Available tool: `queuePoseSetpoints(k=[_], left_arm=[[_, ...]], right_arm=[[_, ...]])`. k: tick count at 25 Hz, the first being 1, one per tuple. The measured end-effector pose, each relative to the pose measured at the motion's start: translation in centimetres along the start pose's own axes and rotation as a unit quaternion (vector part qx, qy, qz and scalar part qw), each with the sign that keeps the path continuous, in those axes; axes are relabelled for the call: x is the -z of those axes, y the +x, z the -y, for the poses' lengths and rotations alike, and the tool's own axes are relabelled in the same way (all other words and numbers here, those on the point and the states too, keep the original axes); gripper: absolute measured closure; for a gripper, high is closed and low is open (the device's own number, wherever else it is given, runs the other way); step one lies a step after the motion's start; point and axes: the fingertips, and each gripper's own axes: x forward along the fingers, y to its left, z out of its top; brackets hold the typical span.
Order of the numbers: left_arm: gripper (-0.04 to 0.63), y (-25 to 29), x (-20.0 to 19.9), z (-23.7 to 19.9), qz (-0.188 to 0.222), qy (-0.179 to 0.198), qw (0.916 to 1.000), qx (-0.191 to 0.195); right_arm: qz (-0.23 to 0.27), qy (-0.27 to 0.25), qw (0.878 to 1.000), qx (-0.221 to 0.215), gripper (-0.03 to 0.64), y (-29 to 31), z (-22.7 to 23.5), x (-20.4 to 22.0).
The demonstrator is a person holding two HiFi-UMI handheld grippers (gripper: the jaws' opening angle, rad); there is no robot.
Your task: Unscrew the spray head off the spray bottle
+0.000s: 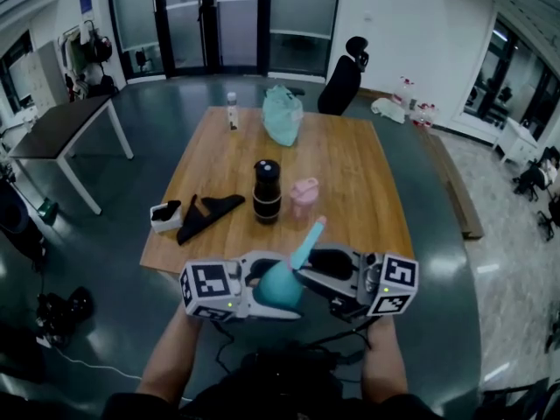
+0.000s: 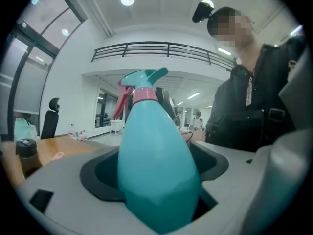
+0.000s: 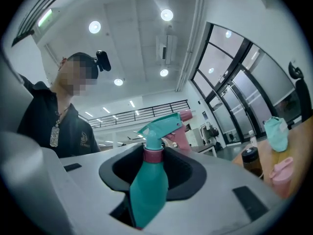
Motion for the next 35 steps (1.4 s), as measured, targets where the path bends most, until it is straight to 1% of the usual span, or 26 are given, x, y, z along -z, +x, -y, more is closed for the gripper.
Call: queuePoseSetpoints(k=[2,4,7,9,10,11,13,15,19,21,23,25,26,27,28,29,32,35], left_arm=[[0.175,0.6,-0.1,0.0,0.004,-0.007,0.9999,0.013],[0.175,1.4,-0.3,-0.8,0.007,-0.010,0.9999,0.001],[0.175,2.1,-0.5,-2.9,0.014,-0.013,0.9987,-0.046],[0.175,2.3,-0.7,-4.6,0.015,-0.015,0.9955,-0.093],[0.173,2.4,-0.6,-5.6,0.013,-0.016,0.9923,-0.122],[0.173,2.4,-0.5,-6.6,0.009,-0.018,0.9878,-0.154],[0.173,2.2,0.0,-8.5,-0.001,-0.023,0.9756,-0.218],[0.173,1.9,0.3,-9.8,-0.007,-0.022,0.9630,-0.269],[0.173,2.1,0.0,-11.0,-0.012,0.001,0.9453,-0.326],[0.175,1.9,0.3,-11.7,-0.026,0.017,0.9332,-0.358],[0.175,1.5,0.9,-12.4,-0.043,0.029,0.9220,-0.384],[0.175,1.3,1.2,-12.8,-0.052,0.033,0.9166,-0.395],[0.175,1.2,1.3,-13.0,-0.054,0.034,0.9158,-0.396],[0.175,1.1,1.4,-13.0,-0.055,0.033,0.9160,-0.396],[0.175,1.0,1.5,-13.1,-0.054,0.032,0.9170,-0.394],[0.175,1.0,1.6,-13.1,-0.051,0.031,0.9188,-0.390],[0.176,0.8,1.5,-13.0,-0.039,0.026,0.9278,-0.370],[0.176,0.7,1.1,-12.8,-0.022,0.018,0.9395,-0.341]], right_arm=[[0.002,0.002,1.000,-0.017,0.477,-0.6,0.3,-0.2],[0.006,-0.006,1.000,-0.013,0.471,-1.2,1.0,-0.5],[0.012,-0.021,0.999,0.021,0.459,-2.0,2.7,-1.0],[0.017,-0.020,0.998,0.050,0.430,-2.7,4.0,-1.5],[0.020,-0.018,0.998,0.064,0.422,-3.1,4.7,-1.8],[0.021,-0.016,0.997,0.078,0.422,-3.5,5.3,-1.9],[0.022,-0.017,0.994,0.105,0.420,-4.0,6.5,-1.9],[0.022,-0.020,0.992,0.126,0.420,-3.9,7.4,-1.7],[0.027,0.002,0.989,0.147,0.420,-3.4,9.3,-1.3],[0.030,0.015,0.987,0.157,0.420,-3.0,9.9,-1.1],[0.027,0.018,0.984,0.178,0.420,-2.7,10.3,-0.9],[0.023,0.018,0.978,0.205,0.420,-2.5,10.9,-0.7],[0.022,0.020,0.975,0.220,0.422,-2.5,11.2,-0.6],[0.022,0.022,0.972,0.232,0.449,-2.5,11.5,-0.5],[0.022,0.023,0.970,0.240,0.465,-2.5,11.8,-0.4],[0.022,0.024,0.969,0.243,0.466,-2.4,11.9,-0.3],[0.024,0.024,0.970,0.239,0.476,-2.1,11.8,-0.4],[0.025,0.025,0.976,0.216,0.479,-1.8,11.6,-0.7]])
